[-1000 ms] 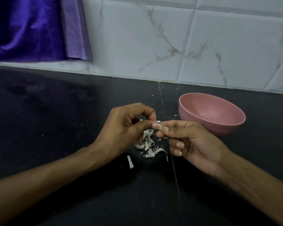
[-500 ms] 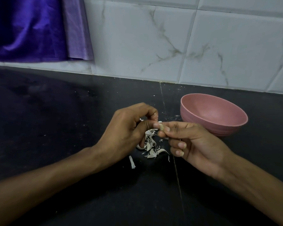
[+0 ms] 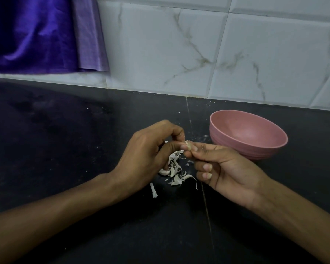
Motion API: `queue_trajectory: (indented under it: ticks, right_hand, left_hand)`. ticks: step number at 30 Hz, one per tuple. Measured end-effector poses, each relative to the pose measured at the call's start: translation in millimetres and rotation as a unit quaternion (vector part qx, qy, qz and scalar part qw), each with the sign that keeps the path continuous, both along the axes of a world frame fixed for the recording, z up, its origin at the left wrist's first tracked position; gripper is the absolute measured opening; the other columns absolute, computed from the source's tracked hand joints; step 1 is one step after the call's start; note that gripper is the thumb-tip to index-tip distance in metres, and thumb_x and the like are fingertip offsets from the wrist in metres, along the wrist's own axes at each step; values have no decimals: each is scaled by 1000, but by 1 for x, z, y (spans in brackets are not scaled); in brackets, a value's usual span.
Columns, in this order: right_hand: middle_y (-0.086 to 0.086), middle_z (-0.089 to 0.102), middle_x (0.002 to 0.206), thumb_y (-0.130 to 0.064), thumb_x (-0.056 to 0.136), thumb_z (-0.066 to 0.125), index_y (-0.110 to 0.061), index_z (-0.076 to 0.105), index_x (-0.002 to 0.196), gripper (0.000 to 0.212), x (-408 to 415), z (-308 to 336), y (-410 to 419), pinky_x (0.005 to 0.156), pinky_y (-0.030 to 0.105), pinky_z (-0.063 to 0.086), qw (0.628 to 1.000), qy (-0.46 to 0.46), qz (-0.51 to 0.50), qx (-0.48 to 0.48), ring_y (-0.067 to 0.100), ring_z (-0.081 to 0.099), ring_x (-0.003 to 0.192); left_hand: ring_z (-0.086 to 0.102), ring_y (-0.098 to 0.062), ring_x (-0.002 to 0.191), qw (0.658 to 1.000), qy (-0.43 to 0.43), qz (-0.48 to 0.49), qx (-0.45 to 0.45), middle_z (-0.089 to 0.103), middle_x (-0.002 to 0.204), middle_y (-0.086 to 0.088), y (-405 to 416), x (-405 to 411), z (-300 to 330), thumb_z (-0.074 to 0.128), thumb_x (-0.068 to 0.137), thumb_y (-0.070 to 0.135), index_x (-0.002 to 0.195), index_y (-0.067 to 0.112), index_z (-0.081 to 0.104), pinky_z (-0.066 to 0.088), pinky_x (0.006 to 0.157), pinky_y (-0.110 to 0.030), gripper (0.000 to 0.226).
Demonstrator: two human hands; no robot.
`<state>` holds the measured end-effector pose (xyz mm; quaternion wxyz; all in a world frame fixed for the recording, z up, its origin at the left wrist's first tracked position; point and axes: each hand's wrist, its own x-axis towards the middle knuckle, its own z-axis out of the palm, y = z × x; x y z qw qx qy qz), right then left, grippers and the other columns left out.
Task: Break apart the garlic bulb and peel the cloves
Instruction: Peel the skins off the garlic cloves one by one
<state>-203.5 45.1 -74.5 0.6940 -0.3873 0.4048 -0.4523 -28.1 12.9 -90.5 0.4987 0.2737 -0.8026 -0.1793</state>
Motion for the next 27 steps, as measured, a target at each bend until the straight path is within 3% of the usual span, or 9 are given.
queue_trajectory:
  ticks: [9,12,14,19,24,27]
  right_hand:
    - [7,72,85,-15,79,67,-12,73,107,29,-5,3,3,42,22,48,984,112,6,-138,9,52,50]
    - [11,74,95,-18,81,68,-11,75,104,26,-7,4,4,46,25,51,972,146,-9,-183,15,61,59]
    - [12,74,103,-19,79,68,-10,75,101,24,-8,4,3,47,25,52,969,152,-17,-193,16,65,65]
    - [7,72,96,-20,75,70,-9,77,90,20,-8,3,2,47,22,50,976,135,-8,-168,10,60,63]
    - [3,67,90,-16,80,64,0,69,104,30,-7,4,0,43,20,46,993,62,-1,-100,6,54,57]
    - [1,64,83,-16,81,64,-4,70,101,23,-8,7,-4,41,18,45,995,54,-13,-88,6,53,55]
  left_hand:
    - [56,-9,56,999,-20,24,-36,58,85,10,-3,2,1,59,91,32,90,27,57,49,51,-35,5]
    - [57,-10,59,998,-18,31,-49,57,87,11,-2,3,1,62,92,21,90,23,58,49,53,-36,5]
    - [59,-15,62,998,-20,30,-50,55,94,11,-2,3,2,62,92,24,91,20,60,49,54,-38,5]
    - [58,-19,70,998,-25,24,-50,49,102,13,-2,3,3,56,91,36,93,24,60,50,53,-42,13]
    - [57,-14,69,997,-36,23,-64,49,101,13,2,2,4,58,90,35,91,24,60,49,55,-37,11]
    - [57,-16,66,997,-36,30,-62,52,99,11,2,1,5,60,90,33,89,18,61,48,55,-35,14]
